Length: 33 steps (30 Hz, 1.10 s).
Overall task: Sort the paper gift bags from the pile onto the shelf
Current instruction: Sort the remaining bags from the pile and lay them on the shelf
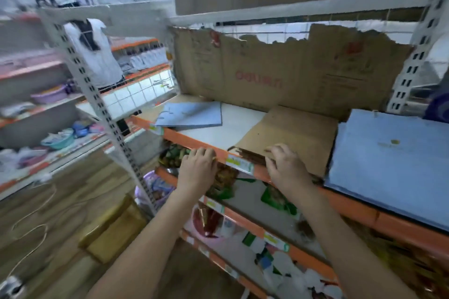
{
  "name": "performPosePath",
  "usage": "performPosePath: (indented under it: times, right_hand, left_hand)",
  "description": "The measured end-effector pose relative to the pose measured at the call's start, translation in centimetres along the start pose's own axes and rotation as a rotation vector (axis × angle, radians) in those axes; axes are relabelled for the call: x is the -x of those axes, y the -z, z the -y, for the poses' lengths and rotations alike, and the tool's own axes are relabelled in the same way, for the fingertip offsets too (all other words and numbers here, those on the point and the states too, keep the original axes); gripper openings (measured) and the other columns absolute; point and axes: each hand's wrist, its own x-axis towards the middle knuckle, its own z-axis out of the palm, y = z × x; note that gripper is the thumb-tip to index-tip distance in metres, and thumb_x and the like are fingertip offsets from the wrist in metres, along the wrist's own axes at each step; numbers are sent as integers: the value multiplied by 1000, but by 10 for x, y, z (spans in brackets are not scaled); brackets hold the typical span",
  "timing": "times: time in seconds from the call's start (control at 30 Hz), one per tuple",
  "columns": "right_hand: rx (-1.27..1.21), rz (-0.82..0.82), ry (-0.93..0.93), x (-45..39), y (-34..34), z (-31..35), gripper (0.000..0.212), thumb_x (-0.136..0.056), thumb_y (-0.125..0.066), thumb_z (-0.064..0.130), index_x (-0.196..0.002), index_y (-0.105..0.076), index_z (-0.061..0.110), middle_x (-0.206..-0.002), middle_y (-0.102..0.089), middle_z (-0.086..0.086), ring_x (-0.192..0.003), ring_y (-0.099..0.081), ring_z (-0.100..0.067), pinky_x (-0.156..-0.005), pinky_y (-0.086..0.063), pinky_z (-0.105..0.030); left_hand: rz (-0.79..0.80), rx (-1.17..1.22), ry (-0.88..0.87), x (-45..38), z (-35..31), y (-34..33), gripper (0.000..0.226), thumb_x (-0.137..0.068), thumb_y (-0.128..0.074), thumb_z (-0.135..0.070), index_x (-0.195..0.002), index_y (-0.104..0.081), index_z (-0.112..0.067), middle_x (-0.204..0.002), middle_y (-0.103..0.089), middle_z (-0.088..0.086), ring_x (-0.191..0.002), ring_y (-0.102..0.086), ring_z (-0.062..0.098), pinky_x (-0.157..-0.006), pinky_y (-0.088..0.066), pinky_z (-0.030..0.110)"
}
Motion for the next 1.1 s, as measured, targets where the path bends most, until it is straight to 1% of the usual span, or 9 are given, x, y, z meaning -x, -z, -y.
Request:
performPosePath:
  times: [0.1, 0.33, 0.47, 0.57, 0.63, 0.73, 0.83, 0.93, 1.1]
  right_hand:
    - [-29, 61, 19, -33, -44, 37, 27, -95, -43, 18, -117, -56, 8, -118, -54, -9, -105, -50, -23, -83, -35, -25]
    - [-16, 167, -21, -107, -103, 78, 33, -95, -42, 21, -126, -52, 12, -128, -50, -5, -114, -50, -20, -93, -40, -29]
    - [27, 233, -128, -167, -125, 79, 36, -95, -42, 22, -127, -51, 8, -129, -49, -11, -114, -51, -26, -92, -41, -33]
    - [81, 299, -208, -218, -146, 71, 21, -89, -44, 15, -91, -61, 2, -84, -54, -12, -75, -53, -28, -59, -39, -32]
    - [116, 329, -252, -252, -160, 68, 17, -85, -44, 12, -69, -49, 6, -69, -45, -9, -68, -48, -28, -50, -30, -31]
    - [123, 372, -361, -297, -180, 63, 25, -88, -50, 20, -96, -59, -1, -100, -59, -18, -92, -57, -31, -69, -46, -32]
    - [209, 435, -451, -332, -199, 60, 28, -87, -51, 31, -77, -54, 5, -86, -57, -12, -83, -53, -27, -58, -36, -27]
    - [321, 473, -474, -362, -219, 55, 48, -87, -48, 44, -107, -59, 2, -111, -57, -14, -106, -50, -29, -75, -36, -27]
    - [228, 482, -621, -378, -229, 52, 77, -79, -61, 52, -130, -36, 1, -130, -36, -19, -117, -42, -32, -93, -41, -35]
  left_hand:
    - [19, 0, 36, 1, 59, -7, 25, -94, -43, -27, -98, -59, -9, -99, -62, 11, -95, -56, 33, -74, -46, 42]
    - [24, 13, 113, -14, 160, -29, 20, -92, -48, -23, -88, -62, -8, -87, -64, 10, -83, -60, 32, -66, -46, 38]
    - [82, 20, 187, -38, 203, -45, 27, -94, -41, -28, -96, -61, -10, -97, -64, 8, -93, -59, 30, -75, -48, 36]
    - [109, 62, 230, -65, 232, -56, 26, -97, -38, -29, -107, -56, -13, -110, -59, 5, -105, -51, 25, -83, -42, 35]
    - [105, 85, 254, -91, 251, -61, 26, -98, -36, -28, -111, -53, -13, -111, -58, 7, -104, -50, 25, -81, -40, 34]
    - [94, 95, 257, -139, 281, -72, 27, -98, -35, -25, -115, -51, -14, -111, -58, 7, -102, -51, 26, -79, -39, 35]
    - [133, 15, 250, -194, 309, -91, 26, -97, -37, -16, -116, -54, -16, -115, -58, 4, -107, -49, 23, -82, -39, 32]
    - [193, 23, 254, -243, 327, -110, 36, -93, -40, -5, -126, -49, -15, -126, -52, 5, -119, -43, 23, -88, -36, 31]
    - [352, 63, 365, -297, 350, -140, 43, -93, -45, -32, -128, -47, -7, -129, -47, 17, -121, -41, 32, -93, -39, 41]
